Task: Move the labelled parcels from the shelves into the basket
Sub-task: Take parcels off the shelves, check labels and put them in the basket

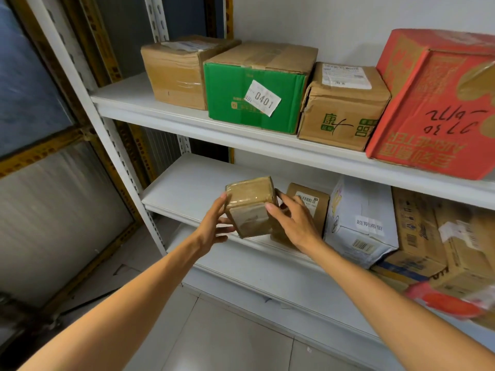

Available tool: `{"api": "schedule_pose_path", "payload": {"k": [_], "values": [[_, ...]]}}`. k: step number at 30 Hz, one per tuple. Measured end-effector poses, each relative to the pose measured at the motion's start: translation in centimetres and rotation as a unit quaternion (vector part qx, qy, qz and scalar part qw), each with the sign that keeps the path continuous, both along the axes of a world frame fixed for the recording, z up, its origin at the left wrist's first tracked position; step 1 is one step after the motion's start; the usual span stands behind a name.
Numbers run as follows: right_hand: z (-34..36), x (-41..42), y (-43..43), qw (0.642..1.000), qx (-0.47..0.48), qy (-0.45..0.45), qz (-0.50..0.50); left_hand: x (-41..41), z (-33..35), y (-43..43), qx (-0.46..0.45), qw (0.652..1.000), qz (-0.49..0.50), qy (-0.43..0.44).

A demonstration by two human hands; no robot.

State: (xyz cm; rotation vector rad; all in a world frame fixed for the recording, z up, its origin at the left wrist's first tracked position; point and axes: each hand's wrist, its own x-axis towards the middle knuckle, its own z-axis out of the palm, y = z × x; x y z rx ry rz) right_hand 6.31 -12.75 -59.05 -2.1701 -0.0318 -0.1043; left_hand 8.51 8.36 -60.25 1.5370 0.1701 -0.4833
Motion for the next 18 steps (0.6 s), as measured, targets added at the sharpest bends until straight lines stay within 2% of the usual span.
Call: {"api": "schedule_pose_path", "payload": {"k": [6,10,14,18], "values": [[-0.7,0.4,1.1,0.997,0.065,0.04,0.012,-0.3,0.6,0.7,0.036,0.999,0.006,-0.027],[-2.3,1.6,3.0,0.994,0.079,0.08,0.003,0.5,-0.5,2.4,0.029,1.0,0.006,-0.008],[-4.0,3.5,5.2,0.994,0.035,0.101,0.007,3.5,-2.0,4.2,0.105,0.991,-0.055,-0.054],[-5.2,6.3,6.7,0.989,0.068,0.125,-0.029,6.8,-3.1,5.3,0.135,0.986,-0.065,-0.073]]}}
